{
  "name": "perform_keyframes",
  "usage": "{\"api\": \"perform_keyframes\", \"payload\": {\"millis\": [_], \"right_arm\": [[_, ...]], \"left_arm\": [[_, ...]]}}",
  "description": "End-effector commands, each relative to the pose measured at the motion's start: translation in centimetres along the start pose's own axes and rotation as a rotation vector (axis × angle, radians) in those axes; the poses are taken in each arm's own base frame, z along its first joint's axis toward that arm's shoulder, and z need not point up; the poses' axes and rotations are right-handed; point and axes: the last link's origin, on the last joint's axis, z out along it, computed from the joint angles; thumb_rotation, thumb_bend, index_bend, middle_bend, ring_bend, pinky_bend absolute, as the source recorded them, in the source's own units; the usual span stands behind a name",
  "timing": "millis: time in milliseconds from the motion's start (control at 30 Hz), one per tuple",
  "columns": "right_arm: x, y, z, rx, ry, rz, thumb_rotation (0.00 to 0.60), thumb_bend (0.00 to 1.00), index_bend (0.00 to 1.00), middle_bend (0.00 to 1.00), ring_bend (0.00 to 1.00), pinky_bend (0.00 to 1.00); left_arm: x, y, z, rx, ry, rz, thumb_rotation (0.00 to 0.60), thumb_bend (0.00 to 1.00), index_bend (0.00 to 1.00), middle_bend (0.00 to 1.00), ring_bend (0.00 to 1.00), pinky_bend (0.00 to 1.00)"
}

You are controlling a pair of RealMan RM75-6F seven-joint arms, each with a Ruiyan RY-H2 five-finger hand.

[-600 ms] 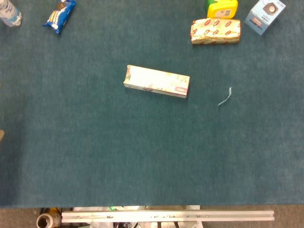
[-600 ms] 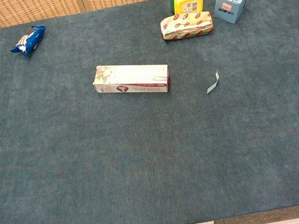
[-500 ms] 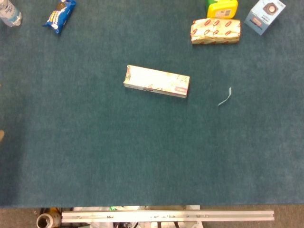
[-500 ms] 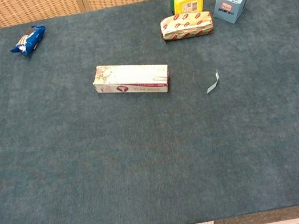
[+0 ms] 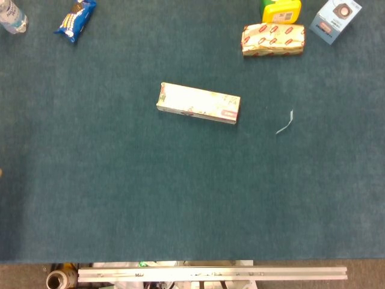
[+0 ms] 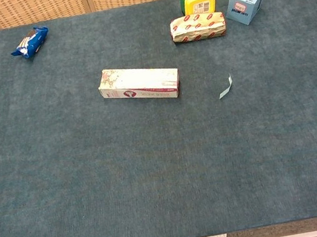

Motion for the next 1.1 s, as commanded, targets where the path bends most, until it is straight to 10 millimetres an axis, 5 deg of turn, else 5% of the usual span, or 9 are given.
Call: {"api": "perform_keyframes", "payload": {"millis": [33,200,400,1100], "right_arm": [[0.1,-1.3,1.6,0.077,-0.03,-0.016,0.6,0.12,0.27,0.66,0.74,0.77],[-0.2,-3.2,3.8,0.168,-0.089,-0.048,0.6,0.12,0.34,0.86,0.94,0.97],[-1.4,-5.6,6.5,0.265,-0.155,-0.089,0.6,0.12,0.4,0.99,1.0,1.0],[-8.5,-10.3,11.3,0.387,-0.325,-0.168,0.6,0.21,0.52,1.0,1.0,1.0]], "left_arm": [[0.1,0.0,-0.1,0.003,0.001,-0.001,0.6,0.06,0.12,0.28,0.27,0.2],[0.1,-0.3,-0.3,0.016,-0.001,0.0,0.6,0.06,0.12,0.28,0.27,0.2],[0.3,-0.5,-0.4,0.023,0.003,-0.002,0.6,0.06,0.12,0.28,0.27,0.2],[-0.5,-0.4,-0.2,0.028,-0.022,-0.009,0.6,0.06,0.12,0.28,0.27,0.2]]}}
